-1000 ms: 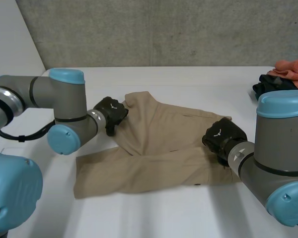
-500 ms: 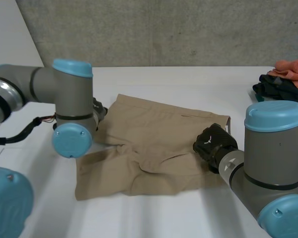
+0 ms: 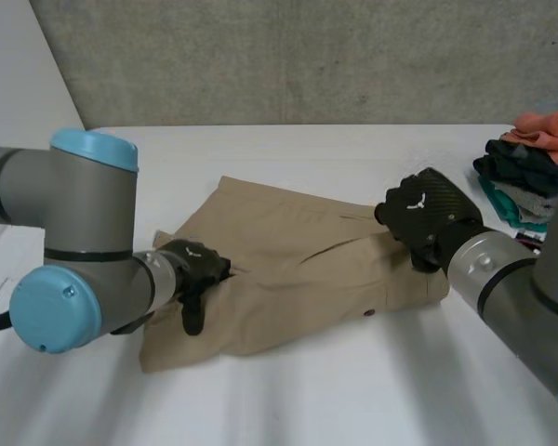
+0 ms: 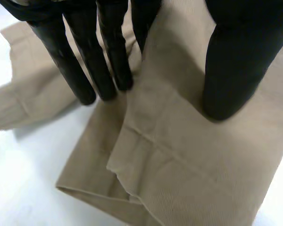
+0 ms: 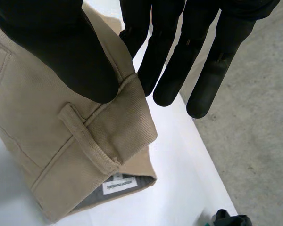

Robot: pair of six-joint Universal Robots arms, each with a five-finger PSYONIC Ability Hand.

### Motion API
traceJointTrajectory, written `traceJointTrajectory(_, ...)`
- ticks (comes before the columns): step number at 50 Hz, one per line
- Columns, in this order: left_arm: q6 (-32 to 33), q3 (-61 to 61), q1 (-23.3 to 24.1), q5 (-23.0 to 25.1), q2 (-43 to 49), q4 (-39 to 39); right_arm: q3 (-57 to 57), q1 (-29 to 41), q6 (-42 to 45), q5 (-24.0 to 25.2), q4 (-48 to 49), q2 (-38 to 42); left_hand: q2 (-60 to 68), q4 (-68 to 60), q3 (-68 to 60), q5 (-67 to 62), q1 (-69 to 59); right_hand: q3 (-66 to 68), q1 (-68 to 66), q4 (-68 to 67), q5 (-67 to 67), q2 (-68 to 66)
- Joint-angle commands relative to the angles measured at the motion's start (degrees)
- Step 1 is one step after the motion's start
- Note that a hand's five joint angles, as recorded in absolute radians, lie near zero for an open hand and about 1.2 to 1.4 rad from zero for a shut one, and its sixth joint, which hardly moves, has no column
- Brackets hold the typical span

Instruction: Fold the laundry.

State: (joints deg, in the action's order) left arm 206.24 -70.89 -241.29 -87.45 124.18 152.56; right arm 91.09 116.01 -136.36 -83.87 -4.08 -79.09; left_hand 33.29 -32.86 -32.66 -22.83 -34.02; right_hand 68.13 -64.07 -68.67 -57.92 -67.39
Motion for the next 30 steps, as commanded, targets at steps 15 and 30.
traceJointTrajectory(15,14.51,-13.21,2.32,0.97,-11.77,-12.53,10.07,-2.45,29.38,0.46,-17.97,0.26,46.71,-47.14,-47.34,-47.17,-45.98,11.87,-15.93,-11.33,-12.08,-12.61)
traceJointTrajectory(30,15.77,11.52,2.76,-6.67,0.17,-8.34,-3.79,-2.02,13.42,-3.91,-3.86,9.11,46.71,-47.14,-47.34,-47.17,-45.98,11.87,-15.93,-11.33,-12.08,-12.61)
